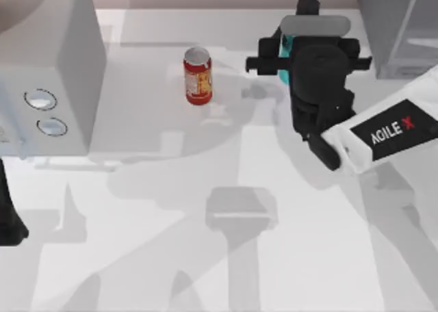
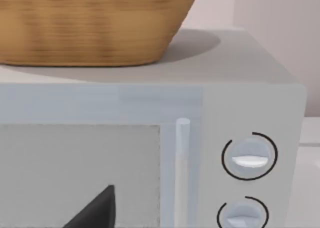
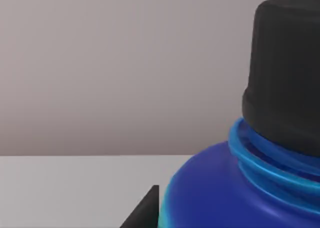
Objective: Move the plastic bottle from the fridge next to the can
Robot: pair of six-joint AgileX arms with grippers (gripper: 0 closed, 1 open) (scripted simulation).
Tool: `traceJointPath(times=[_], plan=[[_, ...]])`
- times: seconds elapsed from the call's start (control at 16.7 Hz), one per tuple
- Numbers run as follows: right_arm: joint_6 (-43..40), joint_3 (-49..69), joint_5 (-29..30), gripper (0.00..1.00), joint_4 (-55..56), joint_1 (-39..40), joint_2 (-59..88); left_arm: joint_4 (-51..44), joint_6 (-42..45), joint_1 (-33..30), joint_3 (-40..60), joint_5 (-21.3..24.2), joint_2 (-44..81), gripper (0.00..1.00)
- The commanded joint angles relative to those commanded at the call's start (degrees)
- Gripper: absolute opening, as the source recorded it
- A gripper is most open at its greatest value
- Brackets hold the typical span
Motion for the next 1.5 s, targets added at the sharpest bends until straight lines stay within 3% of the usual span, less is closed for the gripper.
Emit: traceJointPath(times=[0.78, 1.5], plan=[[0.0, 0.0, 0.0, 0.98, 0.0, 0.0, 0.0, 0.0, 0.0, 0.0, 0.0, 0.0, 0.0, 1.00], [0.1, -2.2, 0.6, 1.00, 1.1, 0.4, -1.3, 0.0, 0.0, 0.0, 0.0, 0.0, 0.0, 1.00]])
